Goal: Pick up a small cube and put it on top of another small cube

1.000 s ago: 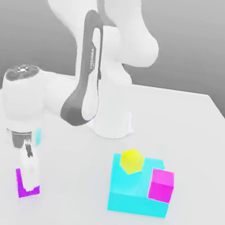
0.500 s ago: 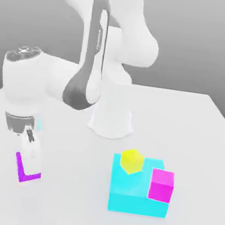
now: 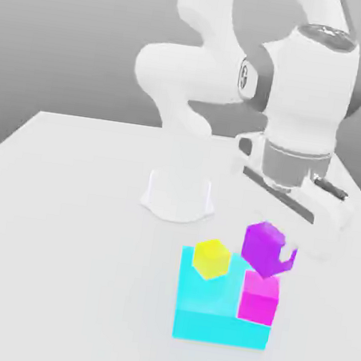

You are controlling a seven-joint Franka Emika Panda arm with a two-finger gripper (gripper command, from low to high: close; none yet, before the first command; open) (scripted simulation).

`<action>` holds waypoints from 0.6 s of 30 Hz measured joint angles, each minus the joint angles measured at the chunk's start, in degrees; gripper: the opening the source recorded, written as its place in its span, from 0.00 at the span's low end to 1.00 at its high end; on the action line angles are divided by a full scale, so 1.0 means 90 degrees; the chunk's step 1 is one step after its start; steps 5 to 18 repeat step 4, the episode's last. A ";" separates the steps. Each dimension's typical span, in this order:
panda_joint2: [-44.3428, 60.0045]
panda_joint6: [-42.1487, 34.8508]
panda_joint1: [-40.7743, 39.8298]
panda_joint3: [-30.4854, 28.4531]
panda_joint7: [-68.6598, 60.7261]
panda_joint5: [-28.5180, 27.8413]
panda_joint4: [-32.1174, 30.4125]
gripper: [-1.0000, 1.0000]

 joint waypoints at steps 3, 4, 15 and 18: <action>0.0154 0.0190 -0.0003 0.0013 0.0046 -0.0051 -0.0037 1.00; 0.0154 0.0190 -0.0003 0.0013 0.0046 -0.0051 -0.0037 1.00; 0.0154 0.0190 -0.0003 0.0013 0.0046 -0.0051 -0.0037 1.00; 0.0154 0.0190 -0.0003 0.0013 0.0046 -0.0051 -0.0037 1.00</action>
